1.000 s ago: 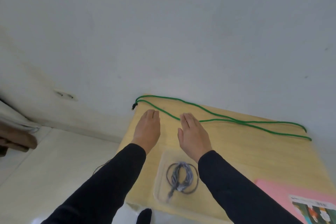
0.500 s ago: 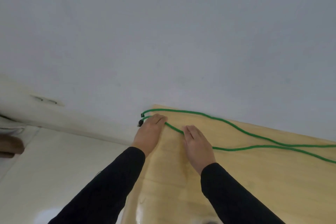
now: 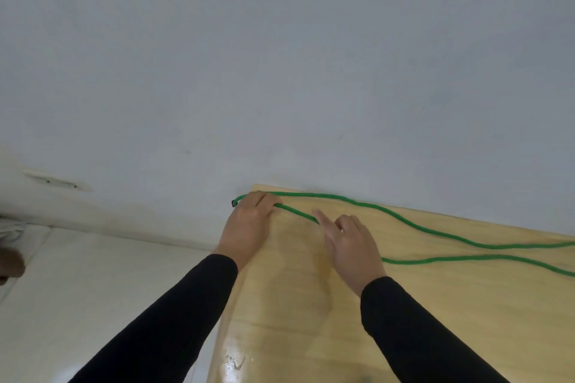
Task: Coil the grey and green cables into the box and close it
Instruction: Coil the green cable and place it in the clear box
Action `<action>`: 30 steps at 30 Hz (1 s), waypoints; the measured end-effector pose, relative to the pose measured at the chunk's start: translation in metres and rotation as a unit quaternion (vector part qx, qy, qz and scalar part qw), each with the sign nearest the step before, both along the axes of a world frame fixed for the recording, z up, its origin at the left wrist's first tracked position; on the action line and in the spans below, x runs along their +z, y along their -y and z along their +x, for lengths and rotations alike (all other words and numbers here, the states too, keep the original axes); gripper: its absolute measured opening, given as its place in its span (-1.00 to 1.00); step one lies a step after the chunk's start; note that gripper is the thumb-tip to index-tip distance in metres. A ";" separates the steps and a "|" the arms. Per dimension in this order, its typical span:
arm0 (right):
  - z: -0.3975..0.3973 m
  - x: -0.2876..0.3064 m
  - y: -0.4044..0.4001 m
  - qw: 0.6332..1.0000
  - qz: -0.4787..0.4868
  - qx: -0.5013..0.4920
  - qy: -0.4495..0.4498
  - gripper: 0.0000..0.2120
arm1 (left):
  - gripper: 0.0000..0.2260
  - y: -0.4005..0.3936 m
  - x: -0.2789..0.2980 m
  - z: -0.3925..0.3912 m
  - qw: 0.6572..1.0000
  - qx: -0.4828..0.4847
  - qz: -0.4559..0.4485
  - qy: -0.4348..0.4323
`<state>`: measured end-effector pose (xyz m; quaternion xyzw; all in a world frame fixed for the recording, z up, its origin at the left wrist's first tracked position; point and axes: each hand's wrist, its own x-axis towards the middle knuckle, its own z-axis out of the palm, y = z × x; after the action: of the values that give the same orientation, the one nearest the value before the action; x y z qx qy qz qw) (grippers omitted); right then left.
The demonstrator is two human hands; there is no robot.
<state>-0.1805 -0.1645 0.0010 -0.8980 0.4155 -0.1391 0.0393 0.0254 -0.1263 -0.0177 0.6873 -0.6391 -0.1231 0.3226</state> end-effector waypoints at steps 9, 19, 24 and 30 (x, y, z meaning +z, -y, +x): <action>-0.025 0.068 0.008 0.989 0.100 0.097 0.053 -0.64 | -0.77 -0.031 0.022 0.002 0.993 0.086 0.051 -0.068; -0.021 0.038 -0.015 0.984 0.100 0.123 0.082 -0.60 | -0.74 -0.064 0.018 -0.010 0.982 0.173 0.001 -0.080; 0.001 0.038 -0.020 0.986 0.104 0.105 0.076 -0.64 | -0.72 -0.059 0.021 0.016 0.984 0.170 -0.025 -0.050; -0.002 0.069 -0.006 0.988 0.075 0.047 0.123 -0.58 | -0.81 -0.039 0.068 0.018 0.979 0.122 -0.004 -0.164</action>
<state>-0.1823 -0.1581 0.0696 -0.8872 0.3739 -0.2154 0.1635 0.0434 -0.0869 0.0498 0.7292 -0.4895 -0.1909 0.4384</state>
